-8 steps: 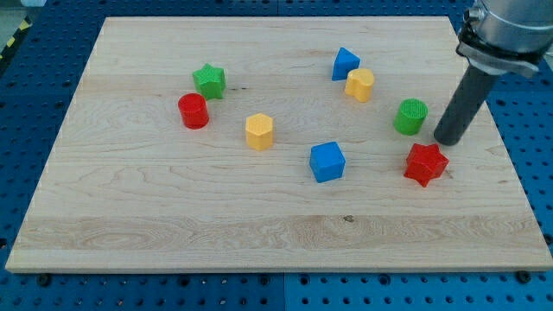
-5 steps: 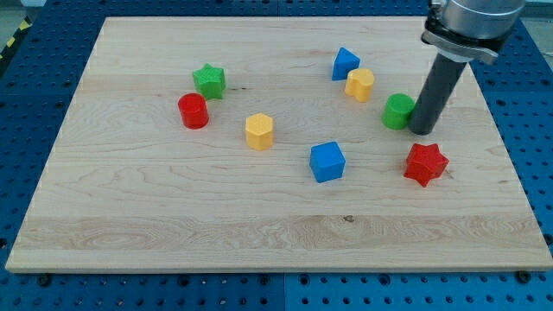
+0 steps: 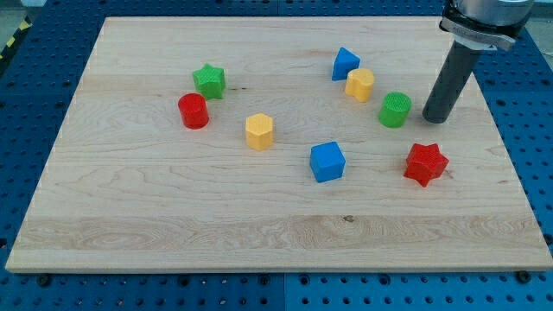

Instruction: Place the green circle above the green star

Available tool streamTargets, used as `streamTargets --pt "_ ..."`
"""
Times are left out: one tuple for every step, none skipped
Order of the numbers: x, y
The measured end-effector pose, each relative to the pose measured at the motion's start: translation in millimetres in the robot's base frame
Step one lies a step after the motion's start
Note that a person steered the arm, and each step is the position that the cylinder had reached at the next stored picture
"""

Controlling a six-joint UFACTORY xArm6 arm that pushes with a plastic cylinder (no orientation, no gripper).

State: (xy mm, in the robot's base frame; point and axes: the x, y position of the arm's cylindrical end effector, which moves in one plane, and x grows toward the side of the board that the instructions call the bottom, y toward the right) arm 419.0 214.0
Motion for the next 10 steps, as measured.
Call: streamTargets --pt "0 -14" --pt "0 -52" --pt "0 -81" --pt "-2 -108" --pt "-17 -128" --pt "-40 -147" --pt "-62 -170" --pt "-77 -190" --pt "-83 -196" --pt "-77 -185"
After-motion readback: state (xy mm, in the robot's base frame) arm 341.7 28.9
